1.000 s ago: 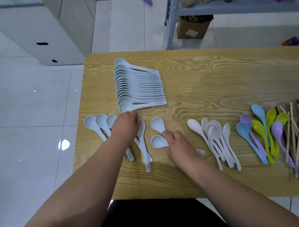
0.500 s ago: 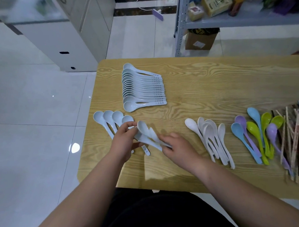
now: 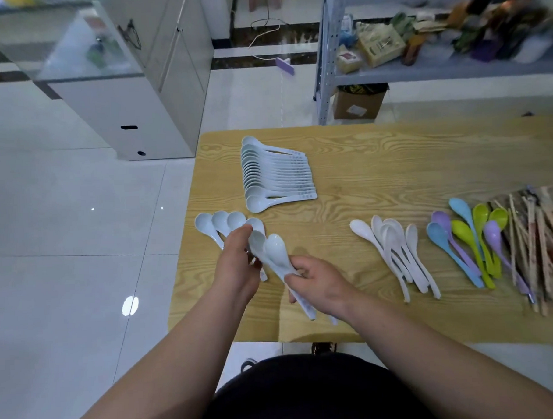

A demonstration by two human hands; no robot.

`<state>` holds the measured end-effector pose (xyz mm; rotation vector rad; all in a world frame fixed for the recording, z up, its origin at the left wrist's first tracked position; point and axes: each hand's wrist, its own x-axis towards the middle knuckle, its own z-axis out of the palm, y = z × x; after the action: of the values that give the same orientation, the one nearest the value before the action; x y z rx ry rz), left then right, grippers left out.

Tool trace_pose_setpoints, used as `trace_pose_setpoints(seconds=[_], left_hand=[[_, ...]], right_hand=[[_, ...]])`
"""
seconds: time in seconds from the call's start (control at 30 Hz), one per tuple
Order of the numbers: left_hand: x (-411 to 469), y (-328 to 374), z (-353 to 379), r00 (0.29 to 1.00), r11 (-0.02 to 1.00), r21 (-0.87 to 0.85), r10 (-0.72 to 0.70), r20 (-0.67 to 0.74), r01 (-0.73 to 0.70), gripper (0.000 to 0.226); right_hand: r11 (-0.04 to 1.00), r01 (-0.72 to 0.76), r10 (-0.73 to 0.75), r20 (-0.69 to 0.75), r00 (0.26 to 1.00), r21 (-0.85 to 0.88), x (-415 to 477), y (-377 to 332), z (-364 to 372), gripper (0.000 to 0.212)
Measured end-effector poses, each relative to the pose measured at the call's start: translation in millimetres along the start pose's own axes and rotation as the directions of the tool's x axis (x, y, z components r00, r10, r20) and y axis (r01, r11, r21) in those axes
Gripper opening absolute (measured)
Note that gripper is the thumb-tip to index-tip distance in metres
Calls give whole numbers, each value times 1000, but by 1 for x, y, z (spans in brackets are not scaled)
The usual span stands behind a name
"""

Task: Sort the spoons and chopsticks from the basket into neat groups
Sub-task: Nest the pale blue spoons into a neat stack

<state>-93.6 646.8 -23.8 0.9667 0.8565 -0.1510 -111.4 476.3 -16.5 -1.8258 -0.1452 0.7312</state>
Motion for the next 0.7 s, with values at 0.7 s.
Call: trace_pose_setpoints(seconds=[0.7], left_hand=[[-48,26,-136,999,988,-156,-9,38,15,17]], right_hand=[[999,40,-42,-112,993,-23,-21,-38,137,42]])
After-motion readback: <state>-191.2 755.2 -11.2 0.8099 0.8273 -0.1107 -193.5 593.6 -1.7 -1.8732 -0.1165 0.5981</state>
